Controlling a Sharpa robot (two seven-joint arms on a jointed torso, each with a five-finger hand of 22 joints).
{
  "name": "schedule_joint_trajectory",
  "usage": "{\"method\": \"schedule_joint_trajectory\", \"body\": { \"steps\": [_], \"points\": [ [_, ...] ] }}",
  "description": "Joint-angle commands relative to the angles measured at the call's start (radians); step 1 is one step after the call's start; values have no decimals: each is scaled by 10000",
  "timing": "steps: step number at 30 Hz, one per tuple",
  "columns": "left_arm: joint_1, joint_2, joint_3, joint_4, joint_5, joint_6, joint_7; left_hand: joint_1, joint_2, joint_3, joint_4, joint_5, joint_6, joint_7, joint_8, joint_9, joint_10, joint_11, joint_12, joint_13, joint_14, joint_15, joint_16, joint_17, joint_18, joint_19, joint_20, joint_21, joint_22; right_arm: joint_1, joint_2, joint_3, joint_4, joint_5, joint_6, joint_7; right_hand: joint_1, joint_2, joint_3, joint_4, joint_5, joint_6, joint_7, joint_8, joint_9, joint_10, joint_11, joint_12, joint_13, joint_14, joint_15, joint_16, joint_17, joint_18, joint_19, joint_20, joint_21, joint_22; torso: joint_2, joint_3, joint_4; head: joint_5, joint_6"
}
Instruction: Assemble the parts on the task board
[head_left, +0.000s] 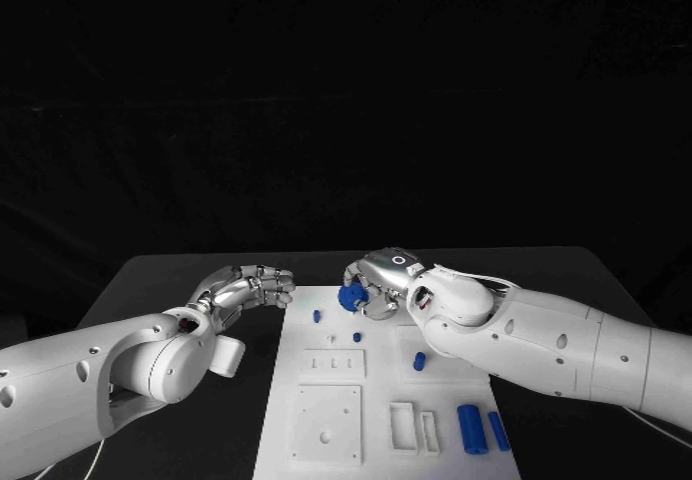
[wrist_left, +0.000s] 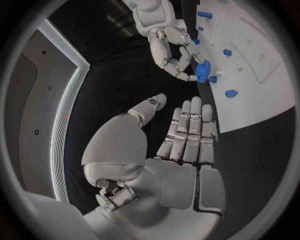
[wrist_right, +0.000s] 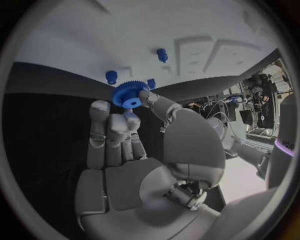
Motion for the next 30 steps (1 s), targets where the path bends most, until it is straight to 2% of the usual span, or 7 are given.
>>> {"method": "schedule_joint_trajectory", "body": {
  "steps": [1, 4, 7, 22, 26, 30],
  "points": [
    [20, 7, 8, 35, -73, 131, 48, -78, -40, 23, -24, -40, -95, 171, -55, -6, -87, -11, -64, -8, -77, -2, -24, -16, 85, -56, -15, -15, 15, -7, 136, -33, -105, -258, -65, -48, 27, -79, 68, 1, -67, 1259, 61, 29, 255, 26, -23, -58, -8, 2, -87, -65, 13, 583, 0, -29, 57, 166, 18, -11, 21, 8, 7],
    [20, 6, 8, 30, -73, 133, 40, -69, -44, 26, -35, -41, -94, 171, -53, -4, -86, -11, -64, -6, -77, -3, -24, -16, 86, -56, -15, -15, 17, -32, 201, -54, -146, -264, -5, -62, 27, -82, 68, 1, -71, 1258, 61, 28, 255, 26, -23, -59, -8, 2, -87, -66, 14, 583, 0, -29, 58, 166, 35, -23, 38, 19, -19],
    [20, 9, 8, 19, -73, 132, 37, -67, -46, 27, -40, -41, -93, 170, -53, -3, -85, -11, -64, -6, -78, -3, -23, -16, 86, -56, -15, -15, 17, -64, 274, -84, -244, -264, 43, -59, 26, -86, 67, 1, -75, 1257, 62, 28, 256, 26, -23, -59, -7, 3, -87, -66, 15, 583, 0, -29, 58, 166, 34, -13, 51, 5, -21],
    [20, -1, 8, 12, -73, 149, 12, -63, -47, 31, -51, -45, -92, 171, -52, 0, -84, -11, -63, -4, -78, -2, -22, -16, 85, -56, -14, -15, 19, -246, 525, -176, -608, -285, 385, -118, -4, -102, 32, 10, -116, 1244, 66, 17, 260, 16, -19, -67, -4, 1, -85, -76, 26, 583, -5, -24, 60, 167, 18, -10, 44, 59, -85],
    [20, -29, 8, 19, -73, 148, 7, -67, -44, 31, -50, -46, -92, 171, -51, 1, -83, -11, -63, -3, -78, -2, -22, -16, 85, -55, -13, -15, 20, -274, 521, -205, -660, -312, 497, -178, -58, -128, -35, 18, -72, 1228, 71, 7, 265, 2, -14, -75, 0, -2, -79, -89, 34, 583, -15, -13, 60, 168, 18, -7, 18, 73, -80],
    [20, -30, 7, 13, -73, 150, -2, -67, -44, 31, -49, -46, -92, 171, -51, 1, -83, -11, -63, -3, -78, -2, -22, -16, 84, -55, -12, -15, 20, -284, 533, -214, -736, -312, 537, -183, -60, -127, -37, 18, -70, 1227, 71, 6, 265, 2, -14, -75, 0, -2, -79, -90, 34, 583, -16, -12, 60, 168, 15, -13, 31, 64, -88]
  ]
}}
